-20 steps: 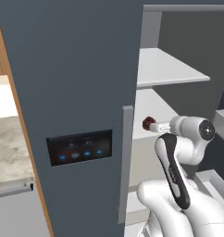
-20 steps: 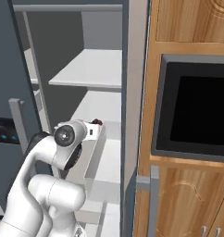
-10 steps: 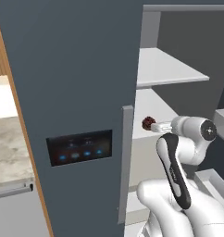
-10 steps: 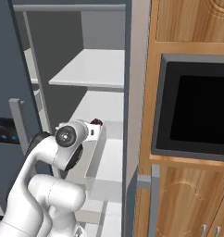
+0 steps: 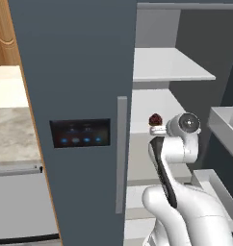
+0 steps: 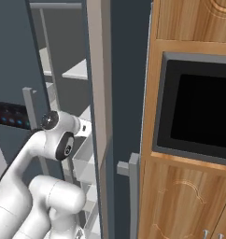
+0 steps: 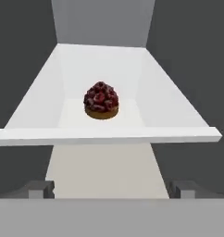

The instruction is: Take the cakes from the fridge and place them on the empty tray on the dining counter.

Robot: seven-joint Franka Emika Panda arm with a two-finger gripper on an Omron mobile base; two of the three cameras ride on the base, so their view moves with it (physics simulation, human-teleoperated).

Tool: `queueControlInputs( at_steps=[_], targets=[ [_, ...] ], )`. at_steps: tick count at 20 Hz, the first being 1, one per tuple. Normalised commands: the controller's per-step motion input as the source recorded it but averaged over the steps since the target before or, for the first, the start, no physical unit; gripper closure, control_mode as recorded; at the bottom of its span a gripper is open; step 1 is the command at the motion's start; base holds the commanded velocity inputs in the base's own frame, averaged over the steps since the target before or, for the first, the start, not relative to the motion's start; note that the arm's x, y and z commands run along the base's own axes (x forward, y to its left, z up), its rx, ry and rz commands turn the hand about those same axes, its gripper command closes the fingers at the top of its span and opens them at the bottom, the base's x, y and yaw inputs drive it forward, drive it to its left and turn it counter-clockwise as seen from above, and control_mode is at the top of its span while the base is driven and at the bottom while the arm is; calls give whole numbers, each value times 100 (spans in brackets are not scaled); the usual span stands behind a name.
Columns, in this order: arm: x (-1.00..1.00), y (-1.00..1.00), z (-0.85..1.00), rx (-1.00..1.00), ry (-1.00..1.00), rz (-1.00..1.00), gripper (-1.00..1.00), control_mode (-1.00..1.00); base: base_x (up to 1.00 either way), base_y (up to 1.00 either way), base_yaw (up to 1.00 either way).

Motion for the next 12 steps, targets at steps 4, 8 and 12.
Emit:
queueControlInputs(
  at_steps=[4, 8, 12],
  targets=[
    [13, -25, 0, -8, 18, -21, -100, -100, 0, 0, 0],
    [13, -10, 0, -3, 9, -27, -100, -100, 0, 0, 0],
    [25, -5, 0, 4, 11, -12, -100, -100, 0, 0, 0]
  ],
)
